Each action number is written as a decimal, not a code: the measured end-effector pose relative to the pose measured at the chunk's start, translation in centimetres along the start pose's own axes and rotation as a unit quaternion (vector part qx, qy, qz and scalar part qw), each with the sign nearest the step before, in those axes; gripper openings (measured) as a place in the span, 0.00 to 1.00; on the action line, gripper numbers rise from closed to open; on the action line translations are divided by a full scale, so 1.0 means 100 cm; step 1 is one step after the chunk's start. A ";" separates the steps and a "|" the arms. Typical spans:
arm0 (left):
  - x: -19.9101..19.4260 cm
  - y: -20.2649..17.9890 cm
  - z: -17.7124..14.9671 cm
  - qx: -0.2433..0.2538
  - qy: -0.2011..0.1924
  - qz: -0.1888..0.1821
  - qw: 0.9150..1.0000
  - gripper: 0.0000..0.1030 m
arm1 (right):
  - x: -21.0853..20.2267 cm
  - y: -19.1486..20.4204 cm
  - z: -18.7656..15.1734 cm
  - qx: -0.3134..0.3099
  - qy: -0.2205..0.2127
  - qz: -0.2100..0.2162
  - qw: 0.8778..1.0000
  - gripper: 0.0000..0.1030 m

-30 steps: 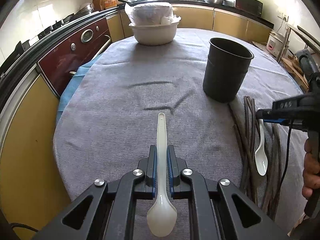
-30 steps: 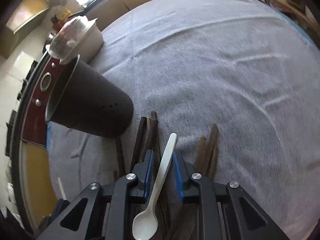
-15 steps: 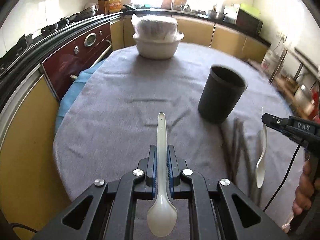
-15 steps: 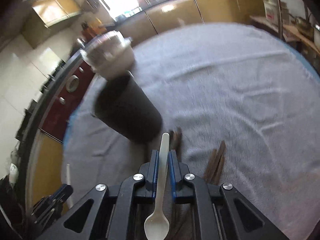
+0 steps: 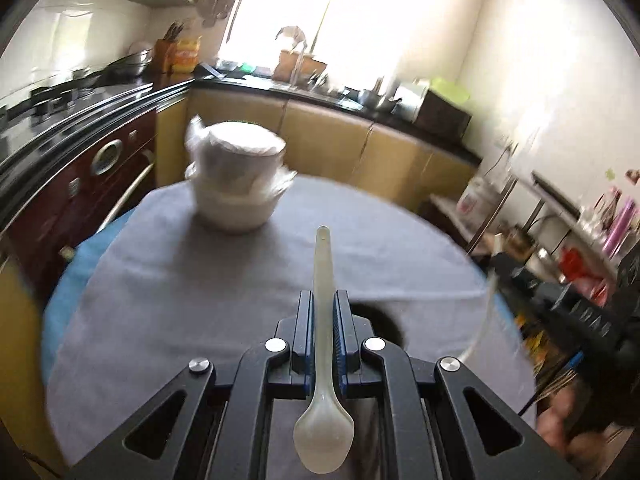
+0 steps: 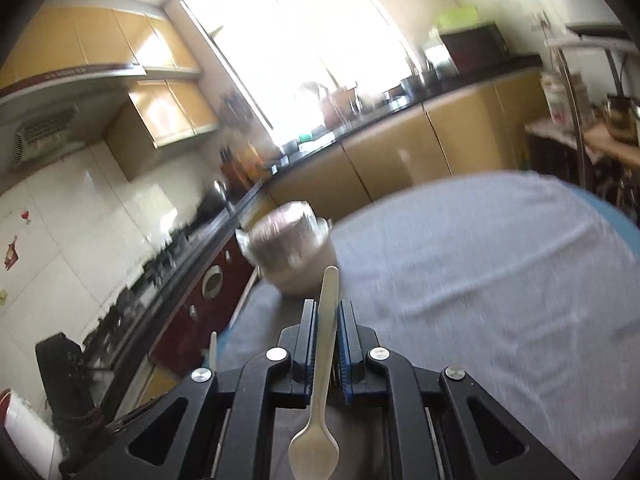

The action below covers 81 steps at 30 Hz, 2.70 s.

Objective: Organize utensils
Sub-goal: 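Lower both spoons into the black holder and open both grippers, then move both grippers back over the dark chopsticks pile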

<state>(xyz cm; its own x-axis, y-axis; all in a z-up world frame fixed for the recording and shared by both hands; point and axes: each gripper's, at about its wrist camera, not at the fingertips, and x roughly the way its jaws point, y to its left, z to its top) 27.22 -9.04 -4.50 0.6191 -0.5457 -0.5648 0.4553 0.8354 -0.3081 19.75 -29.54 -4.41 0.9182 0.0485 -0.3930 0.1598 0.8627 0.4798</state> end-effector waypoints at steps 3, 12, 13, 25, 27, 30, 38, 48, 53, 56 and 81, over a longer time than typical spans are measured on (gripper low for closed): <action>0.026 -0.008 0.020 -0.015 -0.005 -0.027 1.000 0.10 | 0.020 0.001 0.012 -0.005 -0.028 0.001 1.000 0.11; 0.090 -0.005 0.011 -0.058 0.029 -0.043 0.997 0.10 | 0.077 -0.009 0.010 -0.028 -0.043 -0.017 0.999 0.11; 0.093 -0.003 0.007 -0.057 0.030 -0.040 0.997 0.10 | 0.080 -0.009 0.006 -0.035 -0.042 -0.019 0.998 0.11; 0.087 -0.009 0.009 -0.038 -0.012 -0.050 0.998 0.10 | 0.078 -0.009 -0.015 -0.079 -0.030 -0.023 0.996 0.11; 0.086 -0.008 0.014 -0.043 -0.020 -0.052 0.998 0.10 | 0.077 -0.010 -0.016 -0.076 -0.029 -0.021 0.996 0.11; 0.089 -0.003 0.013 -0.059 -0.032 -0.047 0.997 0.10 | 0.075 -0.014 -0.018 -0.067 -0.026 -0.017 0.997 0.11; 0.082 0.004 -0.014 -0.049 -0.022 -0.037 0.998 0.10 | 0.072 -0.021 -0.029 -0.055 -0.001 0.000 0.999 0.13; 0.004 0.018 -0.057 0.004 -0.018 0.009 1.000 0.38 | 0.020 -0.035 -0.030 0.009 -0.011 0.020 1.000 0.39; -0.023 0.014 -0.093 0.026 0.015 0.064 0.998 0.48 | -0.015 -0.043 -0.037 0.008 -0.009 0.004 1.000 0.39; -0.033 0.009 -0.110 0.020 0.029 0.077 0.996 0.54 | -0.029 -0.048 -0.045 0.013 0.009 0.003 1.000 0.39; -0.085 -0.023 -0.186 0.008 0.100 0.139 0.985 0.58 | -0.125 -0.052 -0.087 -0.032 0.050 -0.006 0.998 0.48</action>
<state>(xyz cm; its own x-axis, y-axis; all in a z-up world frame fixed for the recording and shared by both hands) 9.04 -5.12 -13.22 0.5832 -0.2699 -0.7662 0.2960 0.9489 -0.1089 4.30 -30.23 -8.87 0.8754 0.0853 -0.4758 0.1436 0.8940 0.4245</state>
